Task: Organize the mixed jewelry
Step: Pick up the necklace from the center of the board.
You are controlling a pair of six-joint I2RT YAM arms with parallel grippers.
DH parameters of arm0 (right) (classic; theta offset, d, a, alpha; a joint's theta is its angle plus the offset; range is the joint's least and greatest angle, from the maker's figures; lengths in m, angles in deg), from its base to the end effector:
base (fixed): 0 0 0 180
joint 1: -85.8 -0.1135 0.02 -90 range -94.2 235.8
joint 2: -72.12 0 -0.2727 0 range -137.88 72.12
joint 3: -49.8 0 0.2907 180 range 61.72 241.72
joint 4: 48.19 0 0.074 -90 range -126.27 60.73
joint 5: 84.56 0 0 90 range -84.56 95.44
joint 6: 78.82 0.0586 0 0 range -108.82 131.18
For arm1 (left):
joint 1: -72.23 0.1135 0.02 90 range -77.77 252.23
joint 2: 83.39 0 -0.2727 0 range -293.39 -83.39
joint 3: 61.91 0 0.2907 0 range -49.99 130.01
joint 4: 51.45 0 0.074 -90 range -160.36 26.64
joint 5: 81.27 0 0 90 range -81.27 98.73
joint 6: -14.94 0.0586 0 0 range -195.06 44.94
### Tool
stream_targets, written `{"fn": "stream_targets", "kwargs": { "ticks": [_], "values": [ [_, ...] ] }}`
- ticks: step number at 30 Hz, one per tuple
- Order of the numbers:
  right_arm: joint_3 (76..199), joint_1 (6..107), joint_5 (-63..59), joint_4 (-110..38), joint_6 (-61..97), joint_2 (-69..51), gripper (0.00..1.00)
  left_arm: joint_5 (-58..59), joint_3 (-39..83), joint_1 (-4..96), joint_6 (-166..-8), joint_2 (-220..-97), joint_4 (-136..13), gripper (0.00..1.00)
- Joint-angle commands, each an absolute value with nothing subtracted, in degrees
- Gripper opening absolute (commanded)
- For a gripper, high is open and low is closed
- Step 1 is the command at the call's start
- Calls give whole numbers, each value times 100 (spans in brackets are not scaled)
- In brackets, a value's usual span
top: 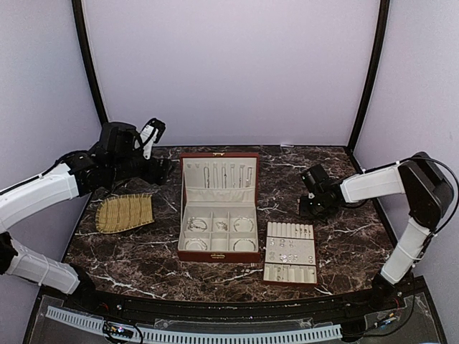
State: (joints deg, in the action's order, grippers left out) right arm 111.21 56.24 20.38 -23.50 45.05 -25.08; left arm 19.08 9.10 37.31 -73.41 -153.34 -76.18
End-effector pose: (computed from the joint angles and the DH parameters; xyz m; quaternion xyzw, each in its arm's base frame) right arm 0.3157 0.1617 0.1004 0.0692 0.9569 0.0259 0.2810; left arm 0.2829 -0.1847 0.3222 0.2147 0.8071 -0.0836 0.5436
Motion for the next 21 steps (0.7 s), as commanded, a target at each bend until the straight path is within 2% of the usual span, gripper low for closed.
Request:
{"fn": "stream_targets", "kwargs": {
  "ticks": [1, 7, 11, 18, 21],
  "values": [
    [11143, 5647, 2017, -2534, 4687, -2675, 30, 1823, 765, 3760, -7055, -15458, -7379, 87],
    [11090, 5640, 2200, -2593, 4658, -2816, 17, 1775, 591, 3760, -7126, -15410, -7246, 87],
    [10918, 5638, 2250, -2795, 4672, -2686, 0, 1839, 586, 3760, -7082, -15482, -7254, 87],
    [10712, 5638, 2380, -2969, 4575, -1822, 0, 1450, 256, 3760, -6869, -15164, -6735, 82],
    [10570, 5636, 2334, -3051, 4395, -1253, 0, 929, 38, 3760, -6783, -14920, -6440, 79]
  ]
}}
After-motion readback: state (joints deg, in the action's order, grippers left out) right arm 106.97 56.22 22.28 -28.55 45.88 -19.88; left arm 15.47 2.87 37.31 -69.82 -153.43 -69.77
